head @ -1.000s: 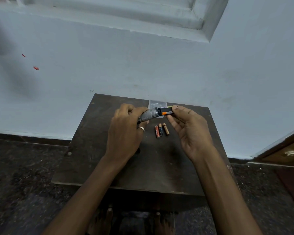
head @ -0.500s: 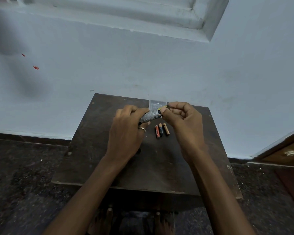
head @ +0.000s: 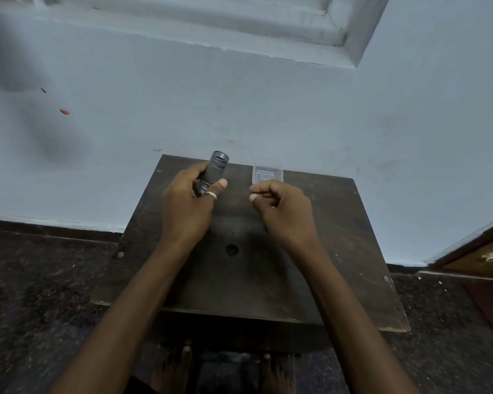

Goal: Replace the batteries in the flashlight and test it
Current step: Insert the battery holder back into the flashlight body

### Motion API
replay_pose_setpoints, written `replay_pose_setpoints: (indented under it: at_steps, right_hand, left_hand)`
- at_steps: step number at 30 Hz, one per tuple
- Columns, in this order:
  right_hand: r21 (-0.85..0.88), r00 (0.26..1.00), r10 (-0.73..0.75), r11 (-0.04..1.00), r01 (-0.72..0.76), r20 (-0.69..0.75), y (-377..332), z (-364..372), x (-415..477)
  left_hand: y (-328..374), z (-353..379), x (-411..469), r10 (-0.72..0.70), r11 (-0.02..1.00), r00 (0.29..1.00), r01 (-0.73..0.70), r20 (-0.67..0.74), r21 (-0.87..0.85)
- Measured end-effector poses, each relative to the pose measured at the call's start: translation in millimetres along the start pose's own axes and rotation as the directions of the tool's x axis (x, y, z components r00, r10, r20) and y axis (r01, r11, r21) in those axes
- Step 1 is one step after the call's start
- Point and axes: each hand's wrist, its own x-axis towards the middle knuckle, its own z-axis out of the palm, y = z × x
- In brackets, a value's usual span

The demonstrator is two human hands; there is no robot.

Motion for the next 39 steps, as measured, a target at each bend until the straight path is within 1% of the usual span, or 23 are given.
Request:
replay_pose_setpoints:
  at_steps: [5,8,14,17,20,23,26,28,30,32,34,36,38,39]
  right_hand:
    - [-0.159,0.972,-0.054,0.983,0.092,0.229,-5,38,4]
    - [-0.209,0.951,-0.079,0.967,0.146,0.300,-5,59,9]
    - [-0.301,0.964,-0.156,0.929,0.217,0.214,-5,91,17]
    - [-0.296,0.965,-0.189,0.925,0.237,0.184,-2,93,15]
    - [-0.202,0.973,-0.179,0.957,0.206,0.147,0,82,10]
    - [-0.088,0.989,-0.135,0.986,0.139,0.055,0,59,3]
    - [0.019,1.000,-0.019,1.000,0.019,-0.016,-1,35,-3]
    - [0.159,0.997,0.075,0.985,-0.072,-0.015,-2,22,-2]
    - [0.246,0.993,0.115,0.963,-0.109,-0.011,-3,10,-1]
    - [0.375,0.987,0.159,0.913,-0.160,0.034,-4,-1,-1]
    - [0.525,0.975,0.193,0.822,-0.220,0.106,-5,-10,-1]
    - [0.646,0.958,0.237,0.709,-0.283,0.159,-7,-14,-1]
    - [0.724,0.951,0.258,0.622,-0.297,0.169,-7,-19,2]
    - [0.735,0.953,0.256,0.613,-0.290,0.163,-6,-21,3]
  left_hand:
    - [1,-14,1,-0.177,0.968,0.984,0.175,0.001,-0.182]
    - [-1,-18,0,-0.242,0.933,0.970,0.238,0.021,-0.271]
    - [-4,-18,-2,-0.253,0.911,0.967,0.246,0.024,-0.330]
    - [-2,-15,-4,-0.243,0.906,0.969,0.243,0.044,-0.347]
    - [1,-11,-7,-0.220,0.899,0.973,0.232,0.076,-0.371]
    - [3,-9,-8,-0.180,0.908,0.980,0.199,0.084,-0.370]
    - [2,-6,-9,-0.150,0.936,0.984,0.173,0.096,-0.307]
    - [1,-5,-9,-0.119,0.955,0.983,0.151,0.137,-0.257]
    - [0,-2,-9,-0.061,0.984,0.986,0.086,0.156,-0.158]
    - [0,1,-11,0.002,0.999,0.987,0.007,0.161,-0.054]
    - [1,4,-12,0.060,0.998,0.983,-0.064,0.174,0.016]
    - [2,6,-11,0.110,0.989,0.972,-0.128,0.205,0.076]
    - [2,8,-11,0.133,0.980,0.964,-0.163,0.232,0.116]
    - [1,8,-10,0.136,0.976,0.961,-0.172,0.242,0.133]
